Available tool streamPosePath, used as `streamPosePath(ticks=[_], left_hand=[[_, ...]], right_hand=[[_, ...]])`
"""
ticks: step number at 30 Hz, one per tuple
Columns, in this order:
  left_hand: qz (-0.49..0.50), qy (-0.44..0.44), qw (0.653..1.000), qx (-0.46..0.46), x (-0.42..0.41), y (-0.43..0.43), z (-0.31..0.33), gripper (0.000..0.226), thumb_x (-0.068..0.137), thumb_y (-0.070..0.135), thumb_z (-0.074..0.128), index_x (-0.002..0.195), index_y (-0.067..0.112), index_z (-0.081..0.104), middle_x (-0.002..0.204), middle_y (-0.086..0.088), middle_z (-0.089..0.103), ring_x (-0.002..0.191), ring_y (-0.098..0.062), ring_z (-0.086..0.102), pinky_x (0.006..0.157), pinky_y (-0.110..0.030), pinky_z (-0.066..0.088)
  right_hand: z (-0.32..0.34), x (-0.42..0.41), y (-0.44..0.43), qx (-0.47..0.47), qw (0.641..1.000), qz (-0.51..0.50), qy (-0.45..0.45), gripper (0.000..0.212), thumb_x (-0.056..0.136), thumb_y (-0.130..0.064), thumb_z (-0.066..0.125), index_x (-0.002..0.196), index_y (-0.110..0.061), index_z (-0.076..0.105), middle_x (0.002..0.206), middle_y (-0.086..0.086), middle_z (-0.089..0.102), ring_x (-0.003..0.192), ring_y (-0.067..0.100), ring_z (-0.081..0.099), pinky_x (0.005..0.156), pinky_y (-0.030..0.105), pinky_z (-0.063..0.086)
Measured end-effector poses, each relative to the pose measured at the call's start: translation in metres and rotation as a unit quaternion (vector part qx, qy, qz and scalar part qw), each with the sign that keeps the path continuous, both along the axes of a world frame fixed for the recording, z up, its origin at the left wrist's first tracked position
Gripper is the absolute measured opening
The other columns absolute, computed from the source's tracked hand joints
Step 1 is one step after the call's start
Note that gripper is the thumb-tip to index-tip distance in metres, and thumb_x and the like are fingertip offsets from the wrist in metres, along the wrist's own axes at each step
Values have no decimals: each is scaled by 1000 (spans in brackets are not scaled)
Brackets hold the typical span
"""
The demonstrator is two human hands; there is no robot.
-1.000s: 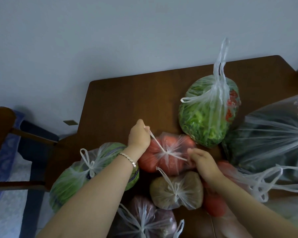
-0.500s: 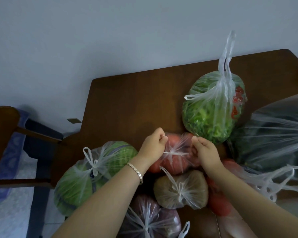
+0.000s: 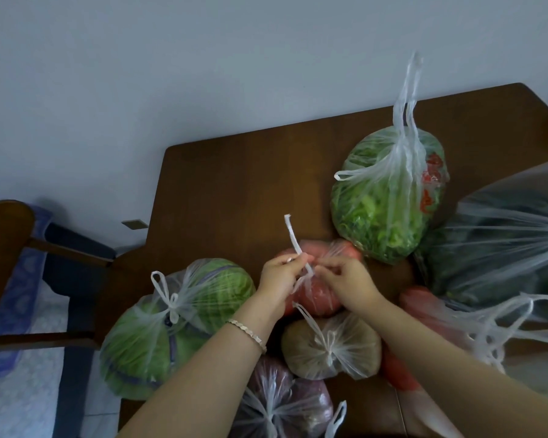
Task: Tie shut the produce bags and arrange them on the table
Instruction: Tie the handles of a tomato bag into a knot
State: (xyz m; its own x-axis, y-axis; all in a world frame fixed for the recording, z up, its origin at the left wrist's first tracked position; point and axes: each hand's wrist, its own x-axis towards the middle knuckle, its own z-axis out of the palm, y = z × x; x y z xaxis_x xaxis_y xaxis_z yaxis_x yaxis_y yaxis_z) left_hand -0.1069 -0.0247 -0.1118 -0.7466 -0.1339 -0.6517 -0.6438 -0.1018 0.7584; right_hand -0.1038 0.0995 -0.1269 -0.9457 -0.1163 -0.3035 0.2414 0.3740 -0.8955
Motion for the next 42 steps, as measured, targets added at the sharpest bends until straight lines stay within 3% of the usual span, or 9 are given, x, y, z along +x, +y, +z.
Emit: streamPosePath(ticks=[9, 12, 18, 22, 25, 30, 34, 38, 42], left_hand=[[105, 30, 993, 44, -4, -2, 16, 17, 95, 16, 46, 89, 13, 62, 43, 8, 50, 35, -2, 43, 32, -11, 30], [178, 56, 976, 113, -18, -11, 21, 25, 99, 14, 33, 95, 16, 57, 37, 12, 32, 31, -1, 25, 34, -14, 22], [99, 75, 986, 110, -43, -1, 31, 29, 101, 15, 29, 97, 10, 57, 37, 10, 30, 33, -2, 23, 36, -16, 21], [57, 73, 989, 113, -52, 14, 32, 26, 101, 14, 28, 107, 5, 52, 38, 10, 34, 34, -2, 27, 38, -16, 23], [-78, 97, 990, -58, -46, 16, 32, 31, 98, 15, 34, 127, 6, 43, 74, 0, 53, 63, -8, 49, 55, -13, 39], [-298, 140, 892, -310, -18, -7, 9, 45, 97, 28, 38, 137, 8, 35, 129, -13, 42, 118, -24, 45, 105, -31, 33], [-378, 196, 841, -334, 0, -16, -5, 26, 95, 14, 44, 109, 2, 61, 106, -21, 60, 100, -28, 55, 90, -30, 39], [-309, 240, 865, -315, 4, -20, -5, 19, 87, 11, 58, 100, 3, 70, 94, -17, 64, 86, -14, 52, 73, -15, 33], [-288, 220, 883, -299, 2, -19, -7, 14, 83, 14, 64, 88, 7, 74, 83, -17, 70, 74, -17, 58, 67, -24, 39]], right_hand=[[-10, 0, -16, -36, 997, -64, 2, 13, 86, -6, 58, 85, 0, 70, 67, -4, 64, 59, -6, 52, 55, 3, 37], [-12, -5, -19, -18, 996, -76, -34, 15, 85, -10, 60, 85, -2, 72, 53, -16, 56, 47, -6, 50, 53, 12, 38], [-6, -5, -21, 84, 990, 94, 59, 19, 85, -8, 55, 74, 3, 67, 74, 17, 66, 69, 28, 58, 66, 33, 41], [-10, -5, -15, 69, 989, 118, 50, 21, 85, -13, 58, 73, 3, 65, 72, 11, 58, 66, 18, 51, 66, 30, 39], [-12, -6, -17, 11, 998, 61, -19, 25, 86, -19, 60, 69, -3, 66, 58, -2, 52, 53, 5, 43, 55, 23, 33], [-19, -8, -13, -145, 981, -79, -104, 37, 85, -8, 60, 51, -23, 60, 37, -12, 53, 41, -2, 44, 50, 13, 35], [-18, -8, -12, -170, 977, -80, -102, 30, 88, -6, 56, 61, -18, 63, 38, -16, 56, 40, -8, 48, 48, 4, 37], [-18, -6, -10, -138, 986, -64, -73, 29, 87, -10, 58, 61, -21, 64, 41, -18, 58, 44, -8, 50, 51, 4, 37], [-22, -2, -10, -114, 988, -93, -45, 27, 88, -9, 56, 63, -6, 66, 43, -10, 56, 42, -5, 49, 50, 6, 37]])
